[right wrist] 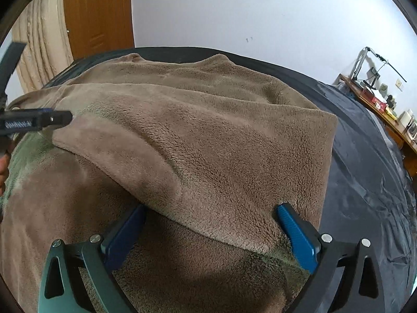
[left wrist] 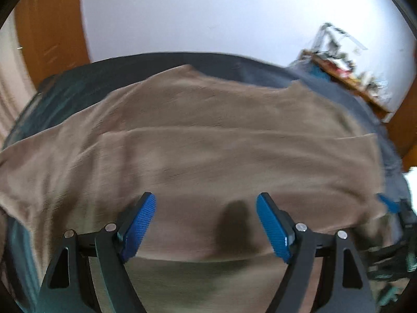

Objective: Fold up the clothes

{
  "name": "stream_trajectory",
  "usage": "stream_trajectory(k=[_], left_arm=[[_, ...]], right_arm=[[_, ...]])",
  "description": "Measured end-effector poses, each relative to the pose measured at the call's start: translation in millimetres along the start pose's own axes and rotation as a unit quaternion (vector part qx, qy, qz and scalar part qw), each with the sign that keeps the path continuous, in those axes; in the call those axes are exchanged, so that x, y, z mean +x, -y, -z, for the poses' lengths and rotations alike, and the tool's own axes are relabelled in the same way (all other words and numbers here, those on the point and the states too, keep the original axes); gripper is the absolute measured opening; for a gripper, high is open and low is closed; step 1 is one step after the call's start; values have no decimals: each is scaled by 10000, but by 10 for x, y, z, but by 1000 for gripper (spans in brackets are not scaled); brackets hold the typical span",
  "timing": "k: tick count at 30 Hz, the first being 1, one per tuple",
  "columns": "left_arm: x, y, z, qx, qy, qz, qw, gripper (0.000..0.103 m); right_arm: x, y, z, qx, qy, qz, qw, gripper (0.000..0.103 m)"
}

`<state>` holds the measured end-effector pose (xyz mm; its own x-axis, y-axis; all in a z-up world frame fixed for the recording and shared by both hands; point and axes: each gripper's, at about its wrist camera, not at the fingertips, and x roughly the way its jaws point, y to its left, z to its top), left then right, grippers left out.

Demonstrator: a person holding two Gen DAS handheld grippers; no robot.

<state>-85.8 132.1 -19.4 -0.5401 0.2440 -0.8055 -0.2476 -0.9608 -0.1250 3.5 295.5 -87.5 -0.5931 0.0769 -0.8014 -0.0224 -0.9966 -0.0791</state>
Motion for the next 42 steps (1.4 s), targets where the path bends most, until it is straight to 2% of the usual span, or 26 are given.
stream_trajectory(k=[4, 6, 9, 12, 14, 19, 21, 24, 27, 30, 34, 35, 39, 42], left_arm=[[-28, 434, -128, 304, 9, 566, 9979, 84], [41, 567, -143, 365, -131, 613, 9974, 85], [222, 697, -50, 510, -548, 663, 9950, 84], [206, 776, 204, 1073, -451, 467, 9921, 84], [149, 768, 308, 1257, -428, 462, 9901, 84], [43, 750, 517, 1847, -382, 389, 9813, 84], [28, 701, 505, 1836, -397, 456, 9811, 84], [65, 682, 385, 1400, -432, 687, 9868, 84], [-5, 643, 146, 694, -334, 1259, 9890, 85], [-36, 749, -17, 509, -189, 1563, 9862, 85], [264, 924, -175, 309, -590, 1546, 9857, 85], [316, 956, -131, 309, -754, 1462, 9859, 85], [327, 1149, 88, 1075, -622, 1007, 9871, 85], [218, 1282, 324, 1737, -380, 658, 9819, 85]], right_arm=[[-4, 0, -2, 11, 3, -6, 10000, 102], [-13, 19, -5, 70, 32, -17, 10000, 102], [-29, 52, -13, 180, 84, 4, 9998, 102], [-70, 136, -22, 401, 172, 26, 9990, 102], [-117, 223, -29, 644, 283, -3, 9975, 102], [-231, 550, -8, 1663, 641, -247, 9837, 102], [-256, 627, 3, 1929, 739, -296, 9780, 102], [-266, 539, -20, 1754, 844, -269, 9805, 102], [-190, 358, -51, 1296, 665, -14, 9893, 102], [-112, 329, -57, 1203, 468, 105, 9916, 102], [-68, 530, 25, 1748, 339, 218, 9838, 102], [-75, 614, 58, 1945, 333, 235, 9801, 102], [-127, 842, 120, 2516, 426, 141, 9668, 102], [-223, 845, 120, 2515, 628, 360, 9651, 102]])
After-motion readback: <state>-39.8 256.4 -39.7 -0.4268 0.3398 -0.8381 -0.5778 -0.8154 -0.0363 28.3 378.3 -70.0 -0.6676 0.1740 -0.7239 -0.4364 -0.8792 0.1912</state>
